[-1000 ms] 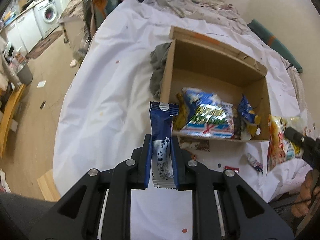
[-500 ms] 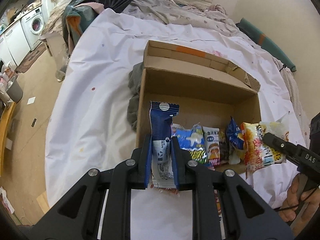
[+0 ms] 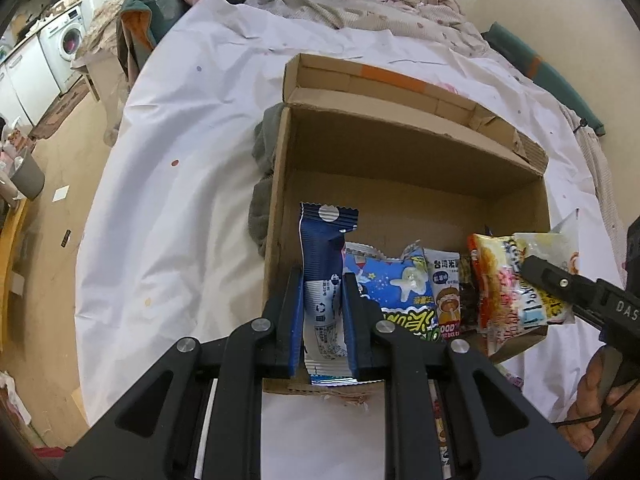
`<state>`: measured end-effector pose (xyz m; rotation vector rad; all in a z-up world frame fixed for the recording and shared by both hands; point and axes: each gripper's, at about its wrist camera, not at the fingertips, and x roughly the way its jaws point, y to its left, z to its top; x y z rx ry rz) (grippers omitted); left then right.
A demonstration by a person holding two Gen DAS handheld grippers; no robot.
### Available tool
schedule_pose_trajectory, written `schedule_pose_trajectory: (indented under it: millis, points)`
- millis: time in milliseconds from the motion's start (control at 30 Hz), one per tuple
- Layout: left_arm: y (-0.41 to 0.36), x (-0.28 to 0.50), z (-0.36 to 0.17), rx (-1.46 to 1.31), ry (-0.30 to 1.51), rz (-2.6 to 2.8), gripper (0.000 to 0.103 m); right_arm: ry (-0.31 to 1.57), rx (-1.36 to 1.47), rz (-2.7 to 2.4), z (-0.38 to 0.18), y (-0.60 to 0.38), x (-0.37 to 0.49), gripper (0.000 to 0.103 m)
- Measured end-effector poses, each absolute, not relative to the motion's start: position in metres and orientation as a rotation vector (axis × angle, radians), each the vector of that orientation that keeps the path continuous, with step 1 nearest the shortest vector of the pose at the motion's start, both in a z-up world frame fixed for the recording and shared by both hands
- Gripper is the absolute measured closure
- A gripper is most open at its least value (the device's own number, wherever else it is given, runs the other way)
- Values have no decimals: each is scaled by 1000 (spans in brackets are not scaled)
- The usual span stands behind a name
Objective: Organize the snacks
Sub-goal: 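Carry both packets into the box and open both grippers, then withdraw both grippers from the box toward the remaining snacks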
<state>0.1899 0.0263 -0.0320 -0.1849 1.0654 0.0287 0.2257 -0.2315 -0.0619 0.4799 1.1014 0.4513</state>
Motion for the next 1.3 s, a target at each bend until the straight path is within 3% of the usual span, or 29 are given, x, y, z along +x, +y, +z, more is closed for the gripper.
schedule_pose_trajectory:
  millis: [167, 233, 267, 300, 333, 400, 467, 1300]
  points:
    - [23, 188, -28, -168, 1041, 22, 88, 1124, 502, 448, -69, -229, 230, 51]
    - [21, 189, -26, -166, 1043, 10, 84, 1107, 505, 440, -66, -229, 229, 30]
    - [20, 189, -25, -170, 1043, 3, 77, 1094, 503, 434, -63, -230, 228, 25]
    - [20, 188, -25, -173, 1042, 0, 63, 1079, 499, 430, -61, -230, 226, 20]
    - [20, 187, -23, -176, 1037, -2, 55, 1062, 484, 418, -57, -232, 225, 20]
    - [21, 184, -19, -190, 1020, -1, 29, 1045, 458, 398, -54, -234, 223, 20]
    - [23, 183, -15, -213, 1006, -4, 20, 1047, 466, 404, -53, -236, 223, 20]
    - [55, 155, -5, -298, 975, 69, 19, 1030, 530, 371, -40, -269, 194, 20]
